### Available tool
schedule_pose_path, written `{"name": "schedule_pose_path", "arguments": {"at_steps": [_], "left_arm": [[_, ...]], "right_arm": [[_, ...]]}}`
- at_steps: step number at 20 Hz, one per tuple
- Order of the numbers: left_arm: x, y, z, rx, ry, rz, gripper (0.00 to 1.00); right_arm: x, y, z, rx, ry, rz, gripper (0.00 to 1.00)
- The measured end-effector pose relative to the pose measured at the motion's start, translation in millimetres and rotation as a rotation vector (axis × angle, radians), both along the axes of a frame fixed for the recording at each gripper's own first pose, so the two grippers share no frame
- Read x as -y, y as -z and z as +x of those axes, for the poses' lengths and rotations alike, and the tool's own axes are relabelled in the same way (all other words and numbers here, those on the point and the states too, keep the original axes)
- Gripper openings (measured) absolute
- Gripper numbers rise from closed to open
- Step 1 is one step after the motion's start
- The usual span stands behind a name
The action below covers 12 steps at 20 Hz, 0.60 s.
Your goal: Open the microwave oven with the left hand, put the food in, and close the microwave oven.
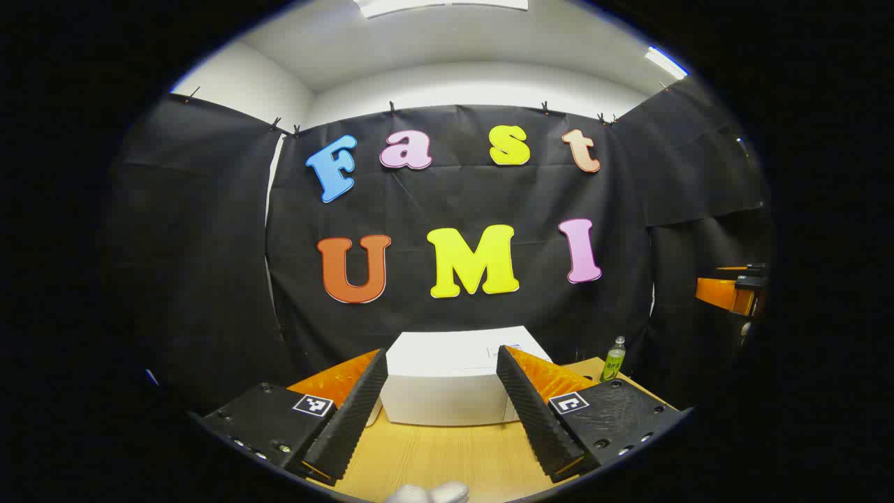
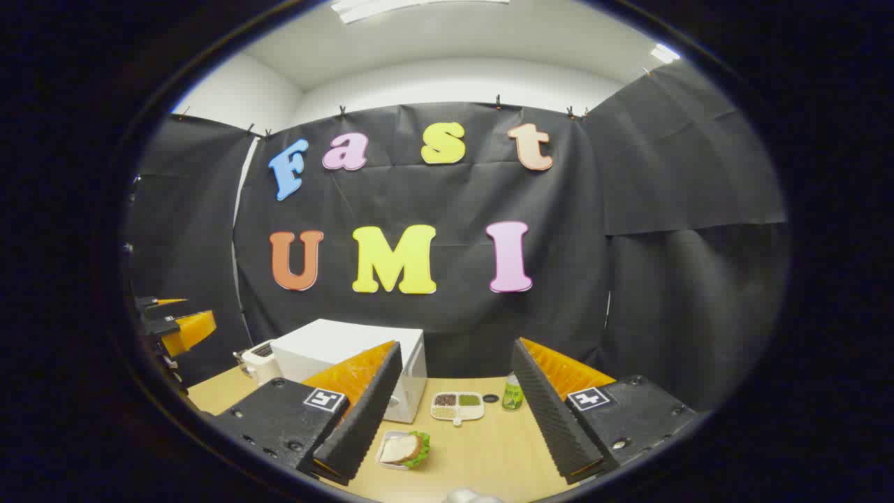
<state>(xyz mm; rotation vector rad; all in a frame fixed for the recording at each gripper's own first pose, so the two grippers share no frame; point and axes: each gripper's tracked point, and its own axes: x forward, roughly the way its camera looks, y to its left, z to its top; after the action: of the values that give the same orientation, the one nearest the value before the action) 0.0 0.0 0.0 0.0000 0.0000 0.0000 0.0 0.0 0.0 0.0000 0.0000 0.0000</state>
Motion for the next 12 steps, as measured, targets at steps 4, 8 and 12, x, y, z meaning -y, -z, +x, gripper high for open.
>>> {"name": "schedule_pose_path", "arguments": {"at_steps": [4,8,12], "left_arm": [[-1.1,-1.5,-2.3,0.004,-0.004,0.009,0.96],[-1.1,0.1,-0.7,-0.002,-0.01,0.005,1.0],[-1.5,2.8,2.4,-0.005,-0.009,0.005,0.96]], "right_arm": [[4.1,1.3,-0.7,-0.003,0.002,-0.003,0.92],[4.4,1.6,0.0,-0.003,0.001,-0.003,0.92],[3.7,2.4,0.6,-0.003,-0.005,-0.008,1.0]]}}
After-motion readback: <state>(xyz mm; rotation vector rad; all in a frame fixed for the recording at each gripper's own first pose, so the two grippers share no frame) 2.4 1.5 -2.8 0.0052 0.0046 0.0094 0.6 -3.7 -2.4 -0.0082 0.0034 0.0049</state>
